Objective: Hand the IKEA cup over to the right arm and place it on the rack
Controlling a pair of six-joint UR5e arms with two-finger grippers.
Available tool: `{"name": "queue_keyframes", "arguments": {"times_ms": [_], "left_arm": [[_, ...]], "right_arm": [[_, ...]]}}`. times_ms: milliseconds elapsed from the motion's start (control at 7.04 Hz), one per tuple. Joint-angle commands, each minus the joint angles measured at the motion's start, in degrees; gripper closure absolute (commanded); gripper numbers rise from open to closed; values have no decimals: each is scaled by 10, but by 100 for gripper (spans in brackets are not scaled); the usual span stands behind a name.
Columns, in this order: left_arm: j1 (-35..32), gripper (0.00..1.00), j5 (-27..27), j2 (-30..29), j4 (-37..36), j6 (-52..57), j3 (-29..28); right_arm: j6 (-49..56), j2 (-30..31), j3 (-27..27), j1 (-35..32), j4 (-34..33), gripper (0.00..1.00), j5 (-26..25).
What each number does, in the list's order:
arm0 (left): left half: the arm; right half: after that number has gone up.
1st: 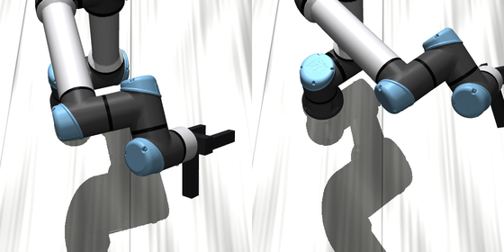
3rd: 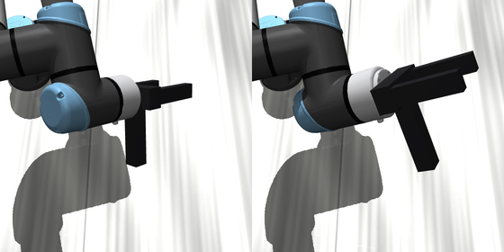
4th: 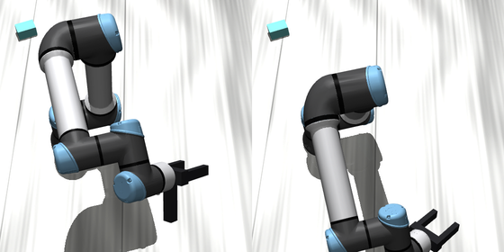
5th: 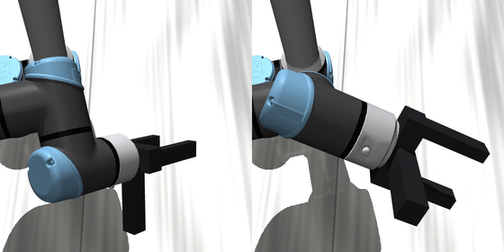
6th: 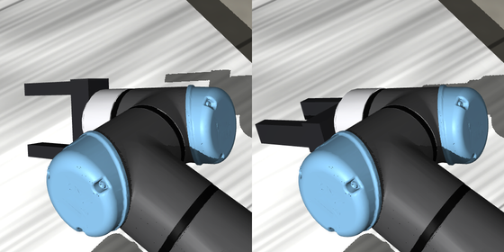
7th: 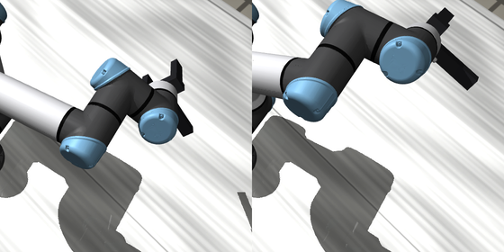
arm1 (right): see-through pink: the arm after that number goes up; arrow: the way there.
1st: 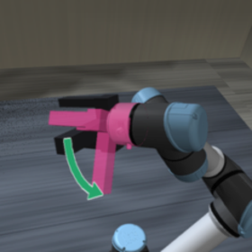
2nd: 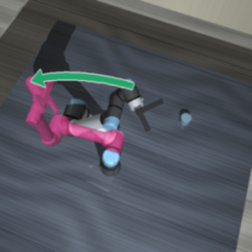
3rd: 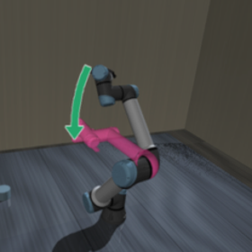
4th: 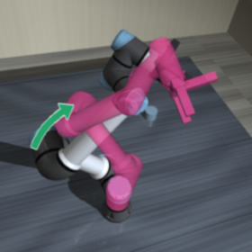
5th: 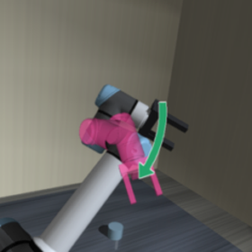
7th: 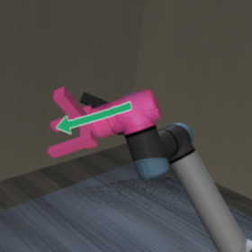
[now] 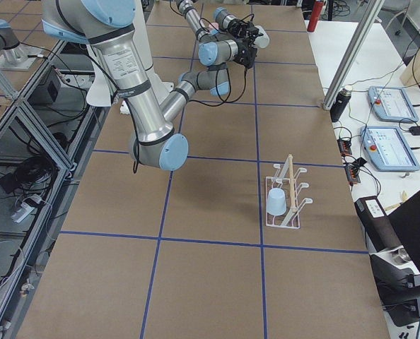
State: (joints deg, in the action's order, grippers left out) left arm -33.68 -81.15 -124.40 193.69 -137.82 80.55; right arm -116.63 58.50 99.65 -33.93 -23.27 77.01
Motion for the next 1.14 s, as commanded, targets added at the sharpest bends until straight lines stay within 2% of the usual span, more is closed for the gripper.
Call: {"name": "queue_keyframes", "arguments": {"times_ms": [0, 995], "left_arm": [[5, 100, 4, -8, -2, 0, -3], [26, 100, 9, -9, 2, 0, -1]], "right_arm": [[0, -25, -20, 10, 2, 0, -16], [0, -25, -26, 10, 2, 1, -18]]}}
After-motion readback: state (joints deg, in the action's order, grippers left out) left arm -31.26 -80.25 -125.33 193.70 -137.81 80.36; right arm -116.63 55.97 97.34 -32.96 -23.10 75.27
